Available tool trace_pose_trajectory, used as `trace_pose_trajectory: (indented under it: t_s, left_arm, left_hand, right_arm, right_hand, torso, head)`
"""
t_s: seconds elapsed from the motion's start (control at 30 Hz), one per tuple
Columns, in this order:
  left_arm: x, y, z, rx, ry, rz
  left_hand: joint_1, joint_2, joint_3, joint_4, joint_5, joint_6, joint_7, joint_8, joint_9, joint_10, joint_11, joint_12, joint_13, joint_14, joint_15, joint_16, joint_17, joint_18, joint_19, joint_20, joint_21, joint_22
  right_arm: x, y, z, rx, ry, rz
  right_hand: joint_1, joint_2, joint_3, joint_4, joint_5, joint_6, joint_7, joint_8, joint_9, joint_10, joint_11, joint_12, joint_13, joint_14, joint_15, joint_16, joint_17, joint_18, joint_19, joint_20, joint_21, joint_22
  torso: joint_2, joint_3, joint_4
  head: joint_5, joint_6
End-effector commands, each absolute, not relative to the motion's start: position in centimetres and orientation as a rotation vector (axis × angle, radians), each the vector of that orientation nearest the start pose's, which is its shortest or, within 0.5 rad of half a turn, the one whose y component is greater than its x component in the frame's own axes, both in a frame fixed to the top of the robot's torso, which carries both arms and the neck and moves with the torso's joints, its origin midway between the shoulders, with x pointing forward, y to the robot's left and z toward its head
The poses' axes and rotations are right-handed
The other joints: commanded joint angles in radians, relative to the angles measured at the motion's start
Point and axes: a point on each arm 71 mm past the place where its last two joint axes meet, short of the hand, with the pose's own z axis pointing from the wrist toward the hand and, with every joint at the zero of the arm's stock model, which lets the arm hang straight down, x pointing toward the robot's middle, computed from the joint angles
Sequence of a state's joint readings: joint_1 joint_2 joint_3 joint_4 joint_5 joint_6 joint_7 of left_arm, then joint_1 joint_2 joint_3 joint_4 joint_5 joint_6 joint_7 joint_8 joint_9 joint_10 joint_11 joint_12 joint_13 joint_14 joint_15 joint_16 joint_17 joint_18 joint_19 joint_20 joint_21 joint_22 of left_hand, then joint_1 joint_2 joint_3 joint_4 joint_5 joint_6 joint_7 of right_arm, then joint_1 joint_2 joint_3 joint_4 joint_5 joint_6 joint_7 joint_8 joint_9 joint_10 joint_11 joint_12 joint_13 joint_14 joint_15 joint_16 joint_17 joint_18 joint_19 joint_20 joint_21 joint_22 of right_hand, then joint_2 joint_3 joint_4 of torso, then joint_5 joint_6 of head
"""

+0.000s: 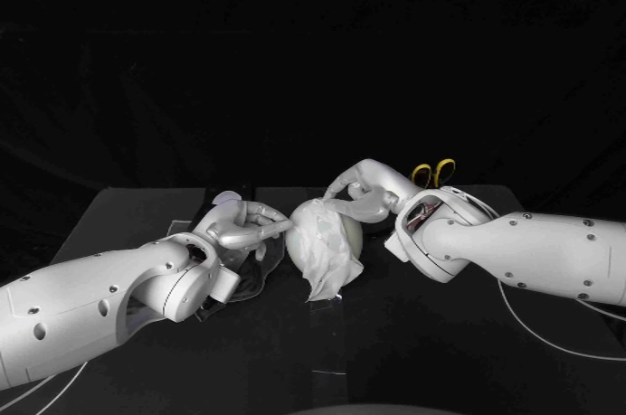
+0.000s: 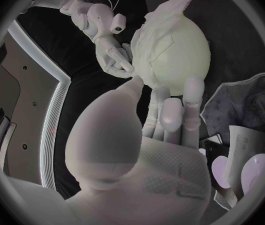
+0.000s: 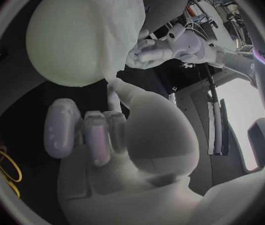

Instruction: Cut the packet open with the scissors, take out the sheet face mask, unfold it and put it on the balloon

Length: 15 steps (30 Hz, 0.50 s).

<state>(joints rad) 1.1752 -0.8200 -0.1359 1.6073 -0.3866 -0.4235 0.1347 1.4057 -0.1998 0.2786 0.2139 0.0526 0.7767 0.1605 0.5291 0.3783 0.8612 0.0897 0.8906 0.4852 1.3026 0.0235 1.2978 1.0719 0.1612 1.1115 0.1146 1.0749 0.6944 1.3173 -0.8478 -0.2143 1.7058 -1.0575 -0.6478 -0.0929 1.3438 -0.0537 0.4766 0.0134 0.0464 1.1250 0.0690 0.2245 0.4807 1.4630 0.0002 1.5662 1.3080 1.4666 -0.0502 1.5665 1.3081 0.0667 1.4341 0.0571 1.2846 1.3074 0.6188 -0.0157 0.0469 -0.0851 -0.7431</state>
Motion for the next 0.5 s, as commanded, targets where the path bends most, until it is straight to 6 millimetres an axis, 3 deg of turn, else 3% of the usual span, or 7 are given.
trace_pose_trajectory:
  t_s: [0.03,0.5]
  left_arm:
    - [45.1,17.0,-22.2,-0.813,1.766,-1.301]
    - [45.5,16.5,-20.8,-0.814,1.684,-1.378]
  left_hand:
    - [0.006,0.003,-0.004,0.005,-0.003,0.002,-0.006,0.005,-0.001,-0.005,-0.005,0.005,0.001,0.002,-0.004,0.003,0.0,-0.001,-0.003,-0.001,0.0,0.0]
    - [0.048,0.011,-0.011,0.008,-0.003,-0.046,0.013,-0.016,-0.031,-0.022,0.009,0.012,-0.008,-0.011,0.006,0.004,-0.008,0.001,-0.023,0.005,-0.007,-0.012]
  right_arm:
    - [44.7,-17.2,-16.2,0.292,1.477,0.947]
    - [43.6,-17.9,-15.9,0.321,1.486,0.998]
  right_hand:
    - [0.004,0.003,0.007,-0.003,0.002,0.007,-0.001,0.007,0.021,0.108,-0.007,0.005,0.263,0.104,-0.009,0.004,0.263,-0.007,0.005,-0.005,0.004,0.184]
    - [0.004,0.003,0.009,-0.003,0.002,0.007,-0.001,0.008,0.022,0.108,-0.007,0.005,0.263,0.104,-0.009,0.004,0.263,-0.006,0.002,-0.005,-0.001,0.183]
  torso:
    - [0.0,0.0003,-0.0004]
    - [0.0,0.0007,0.0002]
  head:
    - [0.001,0.002]
    - [0.003,0.01]
